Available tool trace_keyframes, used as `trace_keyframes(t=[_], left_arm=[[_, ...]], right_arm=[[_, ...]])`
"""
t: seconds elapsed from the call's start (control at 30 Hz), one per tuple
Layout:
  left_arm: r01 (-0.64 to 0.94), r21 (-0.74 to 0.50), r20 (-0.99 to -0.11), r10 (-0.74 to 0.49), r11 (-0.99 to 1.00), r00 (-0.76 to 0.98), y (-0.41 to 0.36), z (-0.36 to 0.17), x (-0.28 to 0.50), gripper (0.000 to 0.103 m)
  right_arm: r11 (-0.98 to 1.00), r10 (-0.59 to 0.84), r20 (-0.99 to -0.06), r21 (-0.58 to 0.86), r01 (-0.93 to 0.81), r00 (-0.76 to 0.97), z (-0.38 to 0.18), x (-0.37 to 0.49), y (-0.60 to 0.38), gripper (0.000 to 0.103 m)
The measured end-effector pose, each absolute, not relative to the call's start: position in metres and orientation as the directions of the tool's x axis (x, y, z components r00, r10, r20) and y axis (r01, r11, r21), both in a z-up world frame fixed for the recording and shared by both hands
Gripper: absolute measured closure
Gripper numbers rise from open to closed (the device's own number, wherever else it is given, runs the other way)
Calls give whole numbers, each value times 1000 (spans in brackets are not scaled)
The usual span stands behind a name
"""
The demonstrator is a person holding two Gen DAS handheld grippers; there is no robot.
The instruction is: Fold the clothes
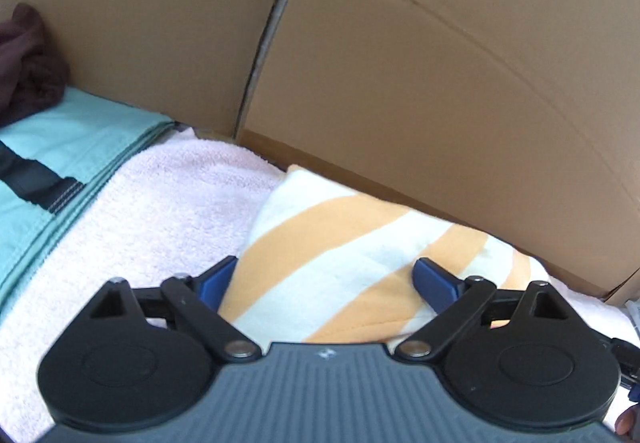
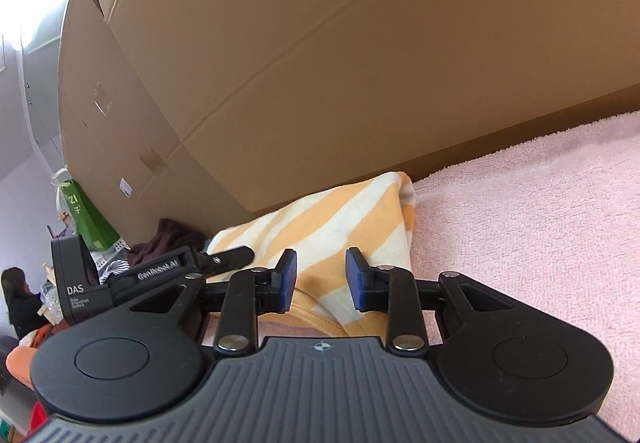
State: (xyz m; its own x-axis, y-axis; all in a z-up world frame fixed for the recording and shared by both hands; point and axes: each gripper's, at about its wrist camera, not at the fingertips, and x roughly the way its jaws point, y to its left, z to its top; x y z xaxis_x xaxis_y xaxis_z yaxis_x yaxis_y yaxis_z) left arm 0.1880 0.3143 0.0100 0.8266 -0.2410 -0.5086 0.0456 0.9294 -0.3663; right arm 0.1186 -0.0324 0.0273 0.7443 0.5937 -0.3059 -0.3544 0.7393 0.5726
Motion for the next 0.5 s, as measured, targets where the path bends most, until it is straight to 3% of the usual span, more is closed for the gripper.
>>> trace_keyframes(t=[0.1, 0.23, 0.3, 0.37, 0.5], left_arm=[[44, -307, -476, -194, 951, 858, 308, 19, 180, 12], [26, -169, -270, -71, 985, 960, 300, 38, 152, 13], [79, -182, -197, -115, 980, 974, 299, 44, 143, 12], [170, -228, -193, -215, 959, 957, 298, 45, 143, 13], [249, -284, -306, -333, 926, 892, 291, 33, 162, 21]], right_arm=[[743, 589, -308, 570, -351, 747, 29, 120, -34, 74], [760, 540, -269, 563, -325, 797, 40, 117, -30, 69], [789, 504, -261, 527, -316, 823, 48, 122, -23, 69], [817, 477, -275, 489, -306, 835, 55, 131, -13, 69], [790, 488, -301, 551, -268, 819, 44, 162, 2, 69]])
